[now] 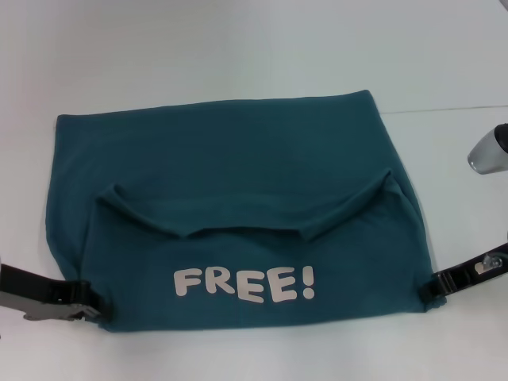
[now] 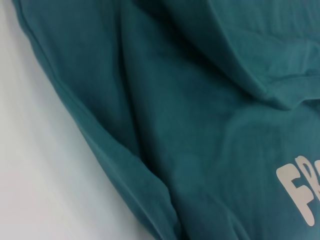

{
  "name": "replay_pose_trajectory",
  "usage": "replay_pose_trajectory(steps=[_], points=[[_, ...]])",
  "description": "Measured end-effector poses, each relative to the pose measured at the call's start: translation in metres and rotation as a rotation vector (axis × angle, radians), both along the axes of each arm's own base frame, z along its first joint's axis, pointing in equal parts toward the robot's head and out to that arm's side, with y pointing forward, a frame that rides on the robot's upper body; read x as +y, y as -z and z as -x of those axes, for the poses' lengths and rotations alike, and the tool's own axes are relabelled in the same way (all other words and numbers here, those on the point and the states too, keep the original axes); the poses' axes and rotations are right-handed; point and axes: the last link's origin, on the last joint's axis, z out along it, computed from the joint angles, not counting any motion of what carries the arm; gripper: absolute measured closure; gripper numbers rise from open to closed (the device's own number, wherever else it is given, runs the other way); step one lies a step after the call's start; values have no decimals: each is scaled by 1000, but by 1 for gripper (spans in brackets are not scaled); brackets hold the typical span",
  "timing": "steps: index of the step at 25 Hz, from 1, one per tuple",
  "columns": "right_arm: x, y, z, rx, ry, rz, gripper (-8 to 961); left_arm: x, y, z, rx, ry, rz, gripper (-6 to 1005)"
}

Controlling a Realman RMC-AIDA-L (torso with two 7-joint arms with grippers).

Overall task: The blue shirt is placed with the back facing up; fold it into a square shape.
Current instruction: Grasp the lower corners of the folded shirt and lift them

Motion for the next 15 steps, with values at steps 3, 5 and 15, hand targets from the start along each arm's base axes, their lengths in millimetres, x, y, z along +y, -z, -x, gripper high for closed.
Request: replay_pose_trajectory(steps=[3, 5, 15], points=[[-1, 1, 2, -1, -15, 23, 802, -1, 1, 0, -9, 3, 7, 880], [-2, 1, 5, -2, -33, 56, 822, -3, 1, 0, -13, 10, 22, 879], [-32, -12, 30, 27, -113, 343, 827, -37, -13, 6, -4, -8, 241, 879]])
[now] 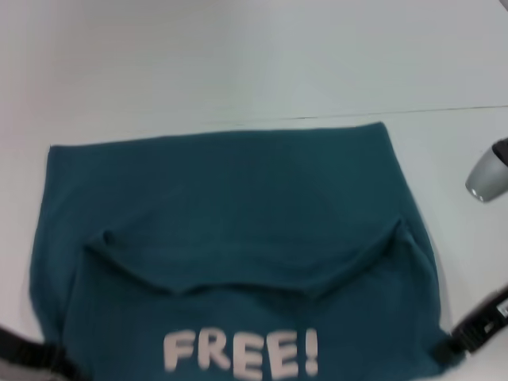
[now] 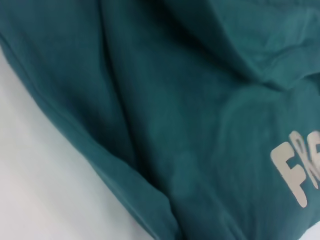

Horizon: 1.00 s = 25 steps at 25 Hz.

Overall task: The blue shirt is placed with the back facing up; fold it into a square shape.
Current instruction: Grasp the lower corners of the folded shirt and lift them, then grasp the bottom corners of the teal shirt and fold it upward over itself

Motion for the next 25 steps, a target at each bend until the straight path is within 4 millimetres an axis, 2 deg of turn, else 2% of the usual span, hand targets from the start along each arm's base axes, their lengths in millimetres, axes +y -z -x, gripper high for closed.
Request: replay_pose_trajectory(steps=[7, 12, 18, 25], points=[[-21, 3, 6, 9, -22, 172, 829, -33, -1, 4, -12, -43, 181, 880], [-37, 17, 2, -58, -61, 307, 831, -54, 0, 1, -63, -67, 306, 881], [-58, 37, 3, -69, -77, 425, 832, -65, 2, 7, -33, -82, 360, 880], [-68, 40, 5, -35, -59, 428, 832, -71, 10, 6, -19, -44, 417, 880]])
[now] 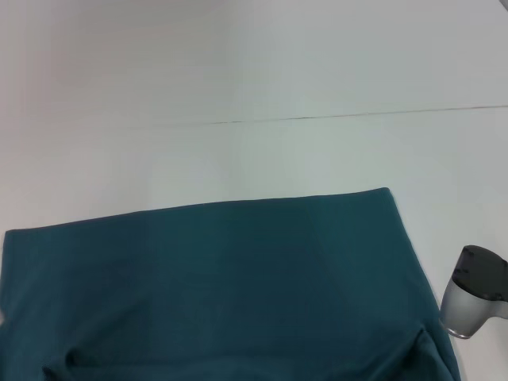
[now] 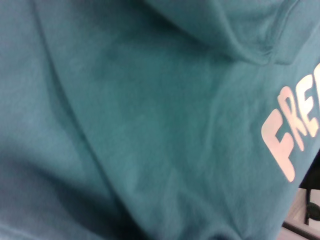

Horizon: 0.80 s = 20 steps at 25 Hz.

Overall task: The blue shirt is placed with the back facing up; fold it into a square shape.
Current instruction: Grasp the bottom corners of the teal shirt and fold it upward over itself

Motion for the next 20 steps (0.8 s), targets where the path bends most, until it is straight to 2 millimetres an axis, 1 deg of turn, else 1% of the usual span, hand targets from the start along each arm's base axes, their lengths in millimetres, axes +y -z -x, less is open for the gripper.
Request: replay_pose_trajectory(steps=[3, 5, 7, 10, 14, 16, 20], points=[[2, -1, 4, 47, -8, -11, 832, 5, -4, -2, -31, 8, -41, 880], [6, -4, 7, 97, -27, -26, 832, 13, -11, -4, -52, 13, -92, 881], [13, -12, 9, 154, -47, -53, 832, 20, -20, -5, -70, 24, -146, 881], [29, -31, 11, 226, -68, -137, 831, 35, -38, -8, -108, 56, -264, 881], [55, -63, 8, 310, -46, -287, 831, 58, -65, -19, -167, 107, -424, 881], [64, -76, 6, 349, -26, -350, 831, 70, -78, -25, -180, 146, -506, 881], [81, -96, 7, 415, -21, -490, 831, 91, -91, -33, -186, 210, -634, 881]])
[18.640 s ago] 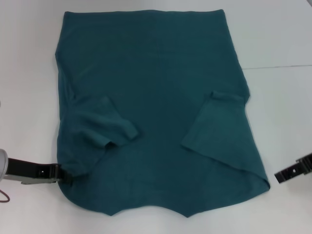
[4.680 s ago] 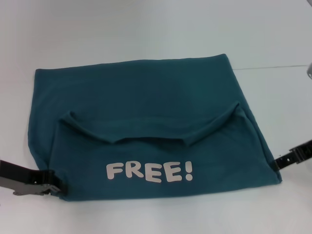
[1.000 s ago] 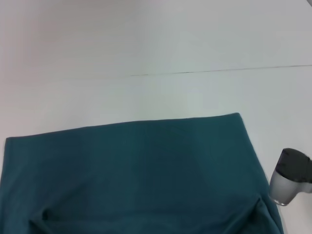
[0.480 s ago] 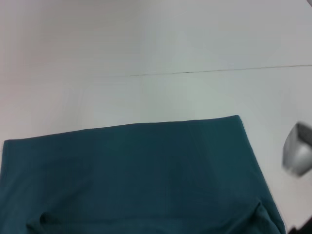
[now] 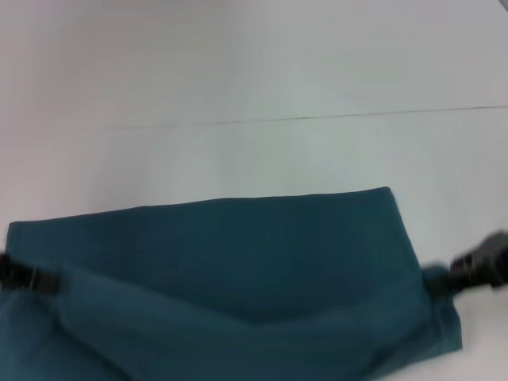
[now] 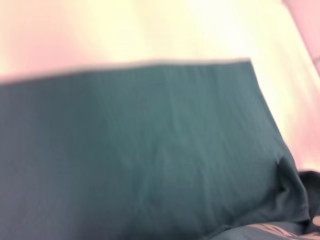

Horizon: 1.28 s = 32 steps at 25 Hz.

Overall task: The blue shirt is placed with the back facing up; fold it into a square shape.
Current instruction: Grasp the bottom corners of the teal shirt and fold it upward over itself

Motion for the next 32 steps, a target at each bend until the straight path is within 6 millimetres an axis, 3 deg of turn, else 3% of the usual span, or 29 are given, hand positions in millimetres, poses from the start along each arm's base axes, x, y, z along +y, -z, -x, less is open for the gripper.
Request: replay_pose_trajectory(steps=[9, 19, 32], points=[[39, -15, 10, 24, 101, -235, 833, 41, -5, -9, 75, 54, -186, 881], [67, 7, 5, -85, 148, -356, 835, 67, 10, 0, 238, 78, -304, 884], [85, 33, -4, -145, 129, -440, 820, 75, 35, 8, 313, 91, -363, 826]])
